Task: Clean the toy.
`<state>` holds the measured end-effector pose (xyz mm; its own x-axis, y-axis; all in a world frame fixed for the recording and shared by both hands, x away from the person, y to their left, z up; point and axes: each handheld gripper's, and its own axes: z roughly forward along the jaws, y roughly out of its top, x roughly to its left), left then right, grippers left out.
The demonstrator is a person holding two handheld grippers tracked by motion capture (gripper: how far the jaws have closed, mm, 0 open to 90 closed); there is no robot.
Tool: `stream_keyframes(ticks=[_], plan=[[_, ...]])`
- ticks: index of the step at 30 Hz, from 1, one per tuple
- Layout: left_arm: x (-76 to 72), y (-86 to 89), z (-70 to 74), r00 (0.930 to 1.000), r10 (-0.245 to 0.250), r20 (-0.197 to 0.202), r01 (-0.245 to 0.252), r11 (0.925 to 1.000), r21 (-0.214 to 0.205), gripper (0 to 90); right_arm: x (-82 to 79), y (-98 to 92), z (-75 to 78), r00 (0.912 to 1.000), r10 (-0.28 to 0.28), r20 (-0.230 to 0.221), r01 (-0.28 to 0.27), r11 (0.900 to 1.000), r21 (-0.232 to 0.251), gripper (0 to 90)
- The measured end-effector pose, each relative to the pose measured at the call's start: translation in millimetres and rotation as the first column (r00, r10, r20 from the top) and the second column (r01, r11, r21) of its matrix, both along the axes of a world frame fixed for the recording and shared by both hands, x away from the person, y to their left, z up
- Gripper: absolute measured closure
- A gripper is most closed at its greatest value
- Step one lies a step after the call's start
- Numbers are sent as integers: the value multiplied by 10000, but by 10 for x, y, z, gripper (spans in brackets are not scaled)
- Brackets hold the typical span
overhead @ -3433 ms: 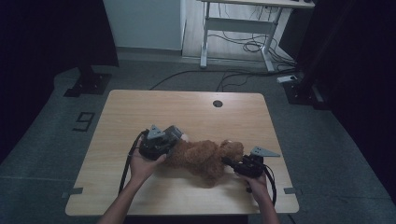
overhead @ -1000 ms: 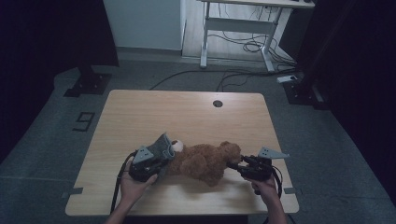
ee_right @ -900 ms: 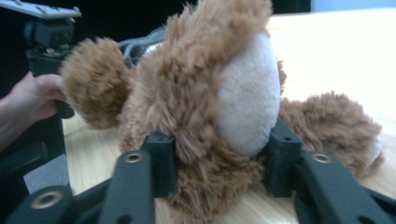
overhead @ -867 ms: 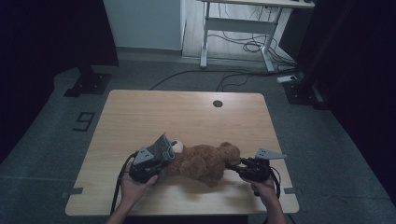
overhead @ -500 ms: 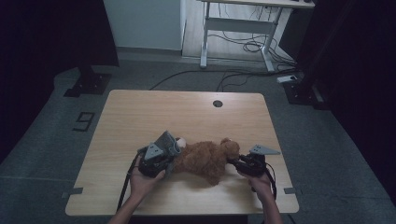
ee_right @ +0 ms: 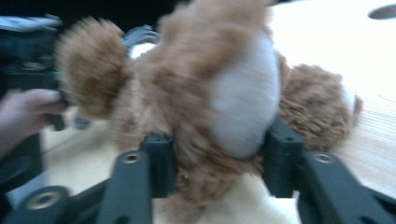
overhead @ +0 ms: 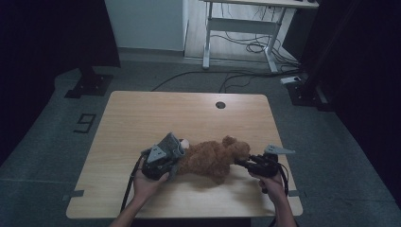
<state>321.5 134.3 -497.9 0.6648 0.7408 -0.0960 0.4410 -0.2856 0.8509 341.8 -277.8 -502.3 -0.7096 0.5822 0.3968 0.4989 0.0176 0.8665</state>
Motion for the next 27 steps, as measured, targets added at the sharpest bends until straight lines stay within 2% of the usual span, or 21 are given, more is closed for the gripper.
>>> stream_keyframes(ticks=[2,4,5,7,9,12,13,14,17,21,23,24,25,27], plan=[[-52,20,-9,10000,-20,62,20,10000,59,827,-123,-91,82,9997,-14,256,10,9999,172,466],[-87,59,-24,9999,-98,-47,97,9998,-144,827,-216,-244,202,9985,-271,476,223,9948,989,449],[-106,70,-30,9999,-135,-76,133,9997,-209,826,-241,-309,274,9976,-407,564,341,9930,1127,438],[-127,75,-35,9998,-164,-66,162,9996,-227,826,-250,-364,421,9949,-680,741,622,9951,773,416],[-188,90,-44,9997,-220,-76,217,9993,-291,825,-207,-339,536,9941,-720,807,685,9966,457,395],[-246,112,-58,9995,-297,-126,293,9990,-333,824,-88,-174,589,9979,-374,534,375,9993,-8,368],[-246,112,-58,9995,-297,-126,293,9990,-333,823,-88,-174,589,9979,-374,534,375,9993,-8,368],[-281,125,-68,9991,-373,-190,366,9986,-387,823,-22,-4,544,9998,34,214,-25,9993,-379,330],[-319,145,-83,9981,-514,-348,500,9979,-412,823,-6,284,413,9989,469,-82,-474,9959,-774,263],[-353,159,-95,9965,-665,-512,644,9971,-417,822,-61,584,200,9921,1162,-481,-1221,9813,-1489,234],[-361,161,-98,9960,-705,-552,683,9968,-410,822,-78,690,69,9897,1230,-735,-1353,9710,-1970,214],[-381,167,-112,9955,-720,-617,696,9968,-398,822,-85,725,11,9890,1203,-859,-1353,9709,-1978,207],[-381,167,-112,9955,-720,-617,696,9968,-398,822,-93,741,-32,9907,1060,-851,-1204,9749,-1872,209],[-395,172,-134,9953,-729,-643,704,9967,-411,822,-116,766,-72,9931,874,-779,-1018,9735,-2049,232]])
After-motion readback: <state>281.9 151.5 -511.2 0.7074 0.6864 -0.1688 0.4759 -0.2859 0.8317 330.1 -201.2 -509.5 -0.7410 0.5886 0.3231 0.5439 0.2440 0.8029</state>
